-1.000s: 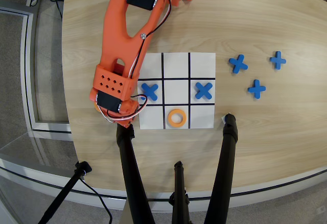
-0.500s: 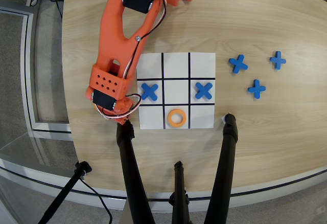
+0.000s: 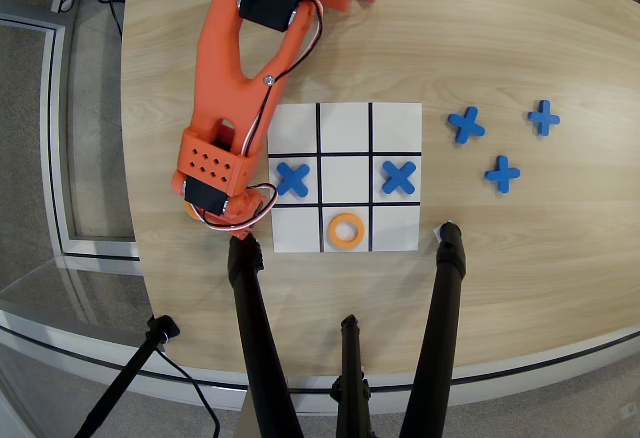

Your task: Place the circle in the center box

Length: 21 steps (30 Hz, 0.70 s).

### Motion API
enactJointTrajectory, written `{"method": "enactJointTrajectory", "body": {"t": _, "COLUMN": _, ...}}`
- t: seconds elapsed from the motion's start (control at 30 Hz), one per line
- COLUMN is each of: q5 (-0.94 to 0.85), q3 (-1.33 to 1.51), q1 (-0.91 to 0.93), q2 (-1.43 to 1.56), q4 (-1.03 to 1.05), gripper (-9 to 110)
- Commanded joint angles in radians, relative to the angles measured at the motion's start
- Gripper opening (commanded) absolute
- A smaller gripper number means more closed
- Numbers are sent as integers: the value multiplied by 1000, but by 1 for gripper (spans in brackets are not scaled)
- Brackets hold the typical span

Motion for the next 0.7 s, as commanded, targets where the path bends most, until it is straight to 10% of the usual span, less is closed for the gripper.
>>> {"method": "enactJointTrajectory", "body": {"t": 0.0, "q5": -5, "q3": -5, "q1": -5, "q2": 6, "q4": 6, "gripper": 13}}
{"method": "enactJointTrajectory", "body": {"t": 0.67, "q5": -5, "q3": 29, "q1": -15, "q2": -15, "q4": 6, "gripper": 13}}
